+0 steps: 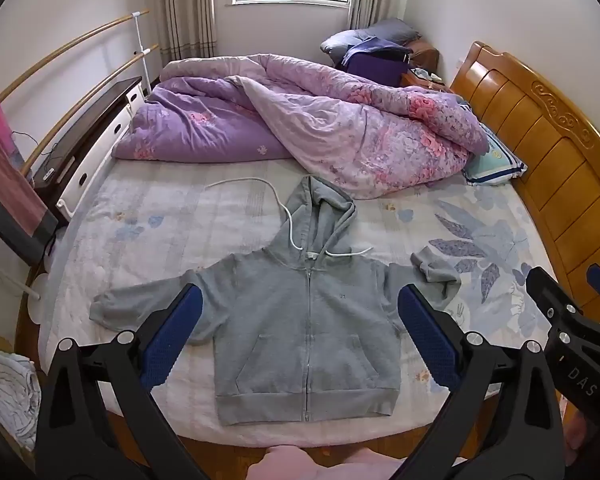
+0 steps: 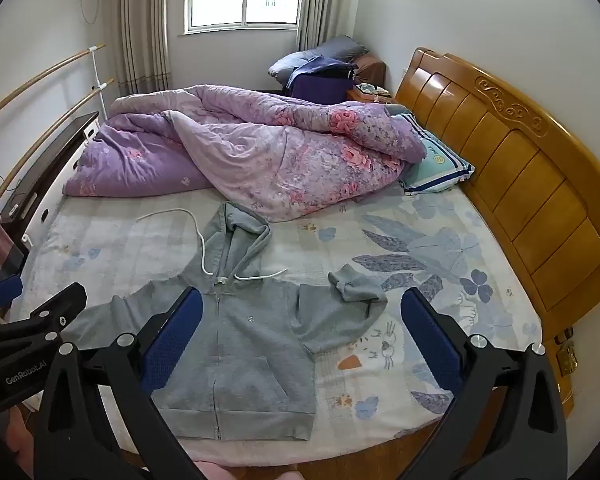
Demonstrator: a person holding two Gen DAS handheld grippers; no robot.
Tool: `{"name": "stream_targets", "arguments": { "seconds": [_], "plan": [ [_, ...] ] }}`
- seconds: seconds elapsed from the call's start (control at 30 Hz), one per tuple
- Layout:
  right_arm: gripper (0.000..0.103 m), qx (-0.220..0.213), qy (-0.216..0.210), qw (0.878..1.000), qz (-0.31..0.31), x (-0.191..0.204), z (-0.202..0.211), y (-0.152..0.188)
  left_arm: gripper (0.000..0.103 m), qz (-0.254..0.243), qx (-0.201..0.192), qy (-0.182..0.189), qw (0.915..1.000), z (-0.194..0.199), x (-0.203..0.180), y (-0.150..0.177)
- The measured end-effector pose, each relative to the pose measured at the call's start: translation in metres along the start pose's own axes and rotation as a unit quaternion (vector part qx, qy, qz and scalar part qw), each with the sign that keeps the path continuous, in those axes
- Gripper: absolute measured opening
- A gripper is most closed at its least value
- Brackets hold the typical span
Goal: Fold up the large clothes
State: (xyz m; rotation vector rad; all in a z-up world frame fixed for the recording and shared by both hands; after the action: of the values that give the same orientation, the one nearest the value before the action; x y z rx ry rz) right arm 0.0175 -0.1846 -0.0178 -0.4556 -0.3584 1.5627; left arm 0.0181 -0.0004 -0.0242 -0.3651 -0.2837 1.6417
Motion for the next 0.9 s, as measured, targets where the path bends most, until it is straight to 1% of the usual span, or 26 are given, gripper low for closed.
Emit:
{"name": "stream_targets", "arguments": {
  "seconds": [0.07,0.2,0.23,0.3,0.47,0.57,0.67,0.77,0.9],
  "plan": [
    [0.096,0.001,0.007,1.000,-0.001,-0.001,0.000,0.000,0.098,0.002,-0.009,-0.004,1.0000,0.001,0.000,0.000],
    [0.096,0.011,-0.008,1.000,-0.005,-0.003,-0.005,0.001,0.098,0.003,-0.006,-0.006,1.0000,0.001,0.000,0.000],
    [0.096,0.011,-0.012,1.000,-0.005,0.003,-0.002,-0.001,0.098,0.002,-0.006,-0.005,1.0000,0.001,0.000,0.001],
    [0.096,0.013,-0.011,1.000,-0.004,0.003,-0.003,0.000,0.098,0.002,-0.004,-0.007,1.0000,0.001,0.000,0.000],
    [0.096,0.010,-0.027,1.000,0.002,0.003,-0.007,0.000,0.098,0.002,-0.003,-0.008,1.0000,-0.002,0.000,0.001],
    [0.096,0.007,-0.031,0.999,0.006,0.004,-0.006,0.001,0.098,0.002,-0.003,-0.009,0.9999,-0.002,0.000,0.001],
    [0.096,0.008,-0.036,0.999,0.003,0.002,-0.007,0.000,0.098,0.004,-0.005,-0.002,1.0000,-0.002,0.001,0.002],
    [0.096,0.010,-0.035,0.999,0.001,0.004,-0.007,0.001,0.098,0.004,-0.006,-0.006,1.0000,-0.006,-0.001,0.007],
    [0.096,0.011,-0.042,0.999,0.002,0.004,-0.007,-0.001,0.098,0.001,-0.007,-0.002,1.0000,-0.008,-0.004,0.005]
  ]
}}
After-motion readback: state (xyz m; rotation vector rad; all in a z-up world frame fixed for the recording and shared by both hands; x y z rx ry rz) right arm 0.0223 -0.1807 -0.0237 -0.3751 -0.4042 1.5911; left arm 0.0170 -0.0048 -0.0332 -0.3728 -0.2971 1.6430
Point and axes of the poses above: each gripper's, at about its wrist camera, not at the fingertips, and z roughly against the way its jaws point, x to its left, y to its underside, the point moved 3 cm from there along -z, roughly the way its jaws point, and after that the axes turned 13 degrees about x, right-handed, at the moved point
